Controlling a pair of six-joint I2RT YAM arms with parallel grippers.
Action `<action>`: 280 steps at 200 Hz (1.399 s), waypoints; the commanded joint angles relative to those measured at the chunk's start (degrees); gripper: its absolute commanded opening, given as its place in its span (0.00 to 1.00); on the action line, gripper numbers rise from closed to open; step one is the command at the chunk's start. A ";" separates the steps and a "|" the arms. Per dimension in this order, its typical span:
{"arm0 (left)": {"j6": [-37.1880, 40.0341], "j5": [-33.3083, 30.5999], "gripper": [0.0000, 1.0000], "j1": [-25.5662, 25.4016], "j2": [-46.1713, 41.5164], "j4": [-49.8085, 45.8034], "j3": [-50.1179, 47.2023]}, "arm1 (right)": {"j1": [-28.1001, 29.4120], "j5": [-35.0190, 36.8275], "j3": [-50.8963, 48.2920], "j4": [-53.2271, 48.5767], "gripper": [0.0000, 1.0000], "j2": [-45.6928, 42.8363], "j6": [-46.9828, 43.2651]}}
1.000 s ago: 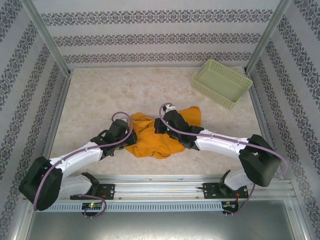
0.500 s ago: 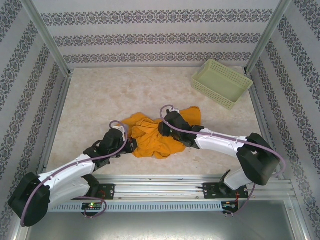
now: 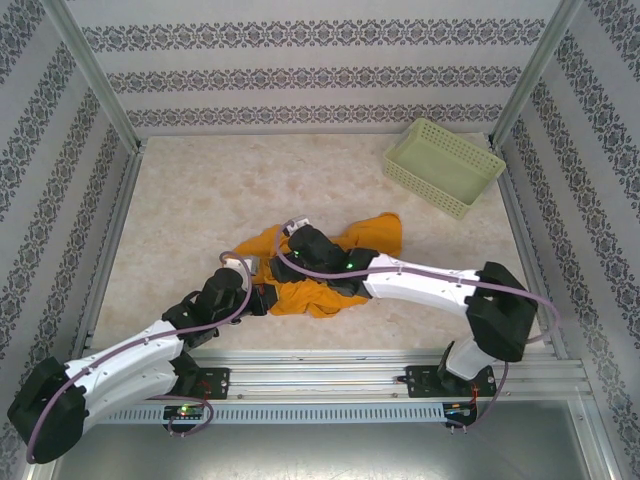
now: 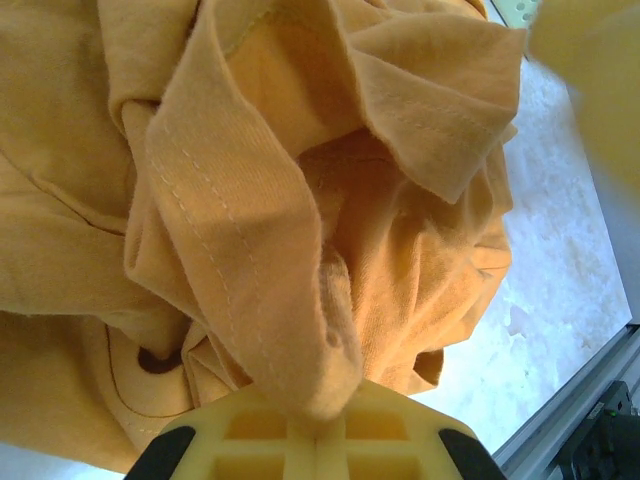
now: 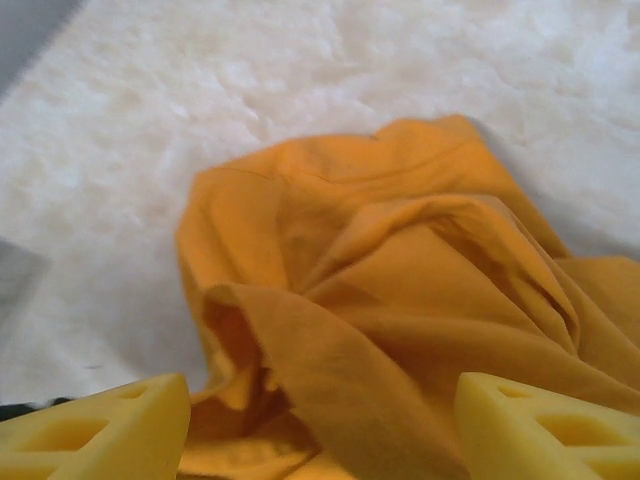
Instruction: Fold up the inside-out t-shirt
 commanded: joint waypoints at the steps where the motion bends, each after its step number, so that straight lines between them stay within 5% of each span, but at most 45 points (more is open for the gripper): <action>1: 0.74 -0.35 0.00 -1.09 -1.41 2.76 -1.04 | -0.14 5.05 3.32 -6.31 0.71 4.14 -2.28; 40: 1.39 0.66 0.00 -1.27 -2.95 2.90 -1.52 | -0.70 11.95 12.12 -13.66 0.59 11.83 -3.42; 86: 2.53 1.23 0.00 -1.61 -5.91 1.49 -2.76 | -6.78 15.17 17.19 -16.88 0.00 12.27 -3.82; 176: 12.24 -10.76 0.05 -1.54 -5.44 -14.83 8.04 | -10.65 -4.60 10.65 -10.29 0.00 -5.03 -2.71; 213: 14.63 -15.61 0.11 -1.51 -1.90 -19.29 12.98 | -9.94 -4.09 6.73 -7.92 0.00 -11.72 -1.71; 257: 18.04 -8.51 0.58 -1.51 -2.96 -17.67 16.96 | -8.55 -3.96 3.44 -5.86 0.00 -15.37 -3.03; 280: 17.64 -13.29 0.73 -1.38 -3.01 -20.51 19.23 | -7.96 -0.88 -0.60 -5.13 0.00 -18.34 -1.89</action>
